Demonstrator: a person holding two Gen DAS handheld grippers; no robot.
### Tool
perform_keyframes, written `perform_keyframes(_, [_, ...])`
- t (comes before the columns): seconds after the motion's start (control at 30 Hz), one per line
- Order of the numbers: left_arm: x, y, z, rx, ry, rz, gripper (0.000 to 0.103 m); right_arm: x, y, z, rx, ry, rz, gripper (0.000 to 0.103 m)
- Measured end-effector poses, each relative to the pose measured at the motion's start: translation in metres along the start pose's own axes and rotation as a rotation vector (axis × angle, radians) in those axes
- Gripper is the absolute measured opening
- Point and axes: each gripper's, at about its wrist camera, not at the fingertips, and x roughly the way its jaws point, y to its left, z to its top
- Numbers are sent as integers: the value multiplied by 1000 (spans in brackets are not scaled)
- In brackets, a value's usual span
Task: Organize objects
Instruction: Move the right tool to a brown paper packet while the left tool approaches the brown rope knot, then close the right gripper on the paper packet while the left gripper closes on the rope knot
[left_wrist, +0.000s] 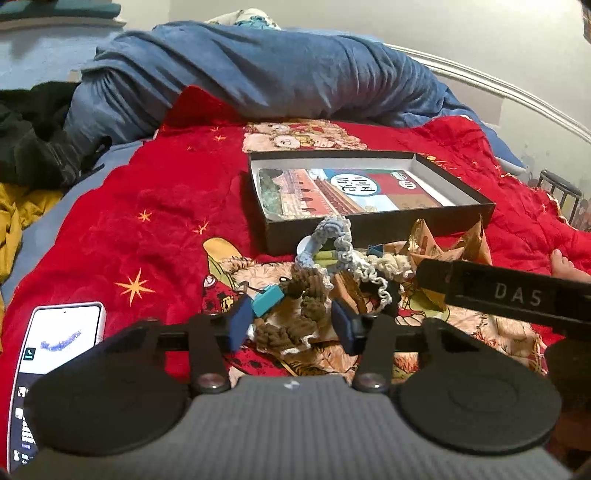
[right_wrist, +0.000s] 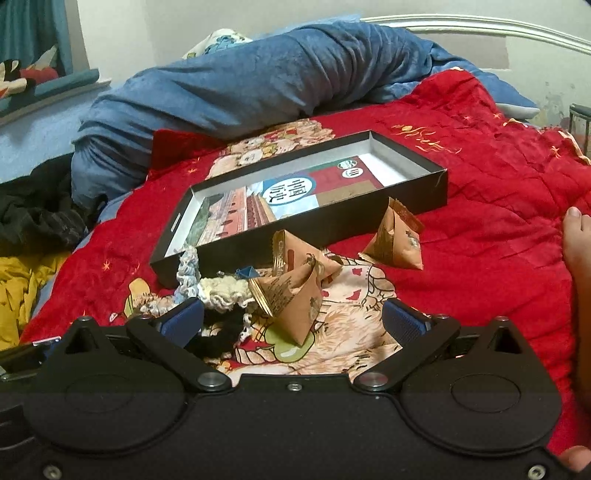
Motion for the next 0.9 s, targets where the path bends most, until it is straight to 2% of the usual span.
perform_keyframes(0.03, [1, 0, 0, -1, 7, -7, 45, 0, 0, 0, 2, -4, -4, 103])
perform_keyframes(0.17, [6, -3, -1, 18, 24, -19, 45, 5, -2, 1, 16, -20, 1, 102])
perform_keyframes(0.3, [9, -4, -3, 21, 43, -15, 42, 12, 0, -3, 28, -31, -7, 96])
perform_keyframes(0.33, [10, -4, -2, 17, 49, -15, 38, 14, 0, -4, 31, -30, -7, 95])
perform_keyframes(0.43, [13, -3, -3, 21, 73, -23, 17, 18, 1, -5, 39, -36, 9, 87])
perform_keyframes(0.57, [16, -2, -4, 4, 90, -18, 17, 25, 3, -4, 29, -11, 17, 76])
perform_keyframes(0.77, [18, -9, -5, 57, 92, 21, 16, 31, 5, -4, 28, 3, 26, 63])
perform_keyframes(0.9, [17, -6, -5, 37, 97, -2, 13, 31, 5, -5, 31, 4, 32, 52])
